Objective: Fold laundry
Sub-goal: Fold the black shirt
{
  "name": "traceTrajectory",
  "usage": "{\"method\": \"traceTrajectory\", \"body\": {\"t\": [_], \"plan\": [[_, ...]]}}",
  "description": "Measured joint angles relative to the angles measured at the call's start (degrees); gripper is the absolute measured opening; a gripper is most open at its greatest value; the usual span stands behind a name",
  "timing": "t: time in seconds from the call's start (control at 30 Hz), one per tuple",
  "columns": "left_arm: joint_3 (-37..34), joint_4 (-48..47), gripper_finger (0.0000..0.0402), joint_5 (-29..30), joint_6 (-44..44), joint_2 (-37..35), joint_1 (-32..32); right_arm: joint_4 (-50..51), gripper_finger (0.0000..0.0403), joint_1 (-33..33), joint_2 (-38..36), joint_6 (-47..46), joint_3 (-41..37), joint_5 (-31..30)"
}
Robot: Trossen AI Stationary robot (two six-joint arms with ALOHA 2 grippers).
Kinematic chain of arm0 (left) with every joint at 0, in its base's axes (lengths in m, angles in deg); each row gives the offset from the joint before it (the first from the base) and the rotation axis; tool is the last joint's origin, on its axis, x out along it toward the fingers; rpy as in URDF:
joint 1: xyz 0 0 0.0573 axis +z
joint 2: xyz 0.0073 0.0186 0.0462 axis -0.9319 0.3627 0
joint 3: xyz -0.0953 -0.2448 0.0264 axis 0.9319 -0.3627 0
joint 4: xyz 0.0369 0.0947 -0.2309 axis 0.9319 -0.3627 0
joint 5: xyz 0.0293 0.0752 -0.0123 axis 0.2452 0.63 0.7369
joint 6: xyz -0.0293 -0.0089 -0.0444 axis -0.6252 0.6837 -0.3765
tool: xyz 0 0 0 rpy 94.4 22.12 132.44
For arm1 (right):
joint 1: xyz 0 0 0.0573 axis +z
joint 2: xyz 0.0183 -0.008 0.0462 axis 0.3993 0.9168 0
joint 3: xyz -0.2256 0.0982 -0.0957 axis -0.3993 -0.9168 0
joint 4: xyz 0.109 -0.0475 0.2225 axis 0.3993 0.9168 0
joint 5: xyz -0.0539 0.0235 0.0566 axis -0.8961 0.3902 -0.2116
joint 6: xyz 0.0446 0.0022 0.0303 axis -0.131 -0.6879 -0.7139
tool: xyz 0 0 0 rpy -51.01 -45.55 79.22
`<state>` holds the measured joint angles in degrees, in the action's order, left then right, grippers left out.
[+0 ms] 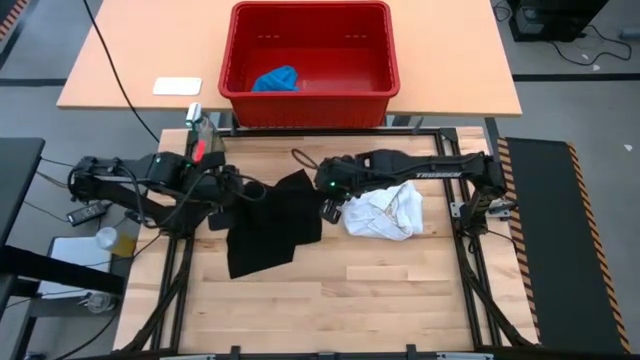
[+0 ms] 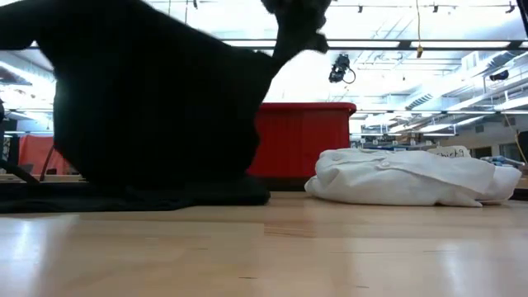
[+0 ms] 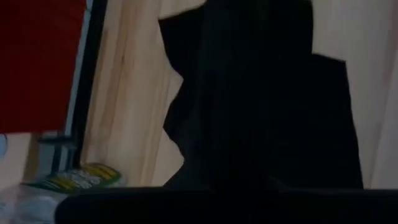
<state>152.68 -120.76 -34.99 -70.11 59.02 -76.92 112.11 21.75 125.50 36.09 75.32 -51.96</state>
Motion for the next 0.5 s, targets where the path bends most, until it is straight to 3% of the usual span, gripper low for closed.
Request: {"method": "traceTrajectory", "body": {"t": [0.13, 0.3, 0.5], "plan": [[-3.40, 4.11, 0.0000, -6.98, -1.75, -0.52, -1.19, -3.81, 0.0009, -0.06, -0.05, 4.93, -5.39, 6.13], [-9.74, 14.73, 0.0000, -8.80, -2.57, 0.26, -4.04, -2.07, 0.0010, 1.24, -0.11, 7.19, -8.76, 10.78], [-19.49, 29.21, 0.0009, -19.06, -12.96, 0.81, -6.93, 0.30, 0.0011, 4.59, -0.07, 7.52, -9.87, 21.87]]}}
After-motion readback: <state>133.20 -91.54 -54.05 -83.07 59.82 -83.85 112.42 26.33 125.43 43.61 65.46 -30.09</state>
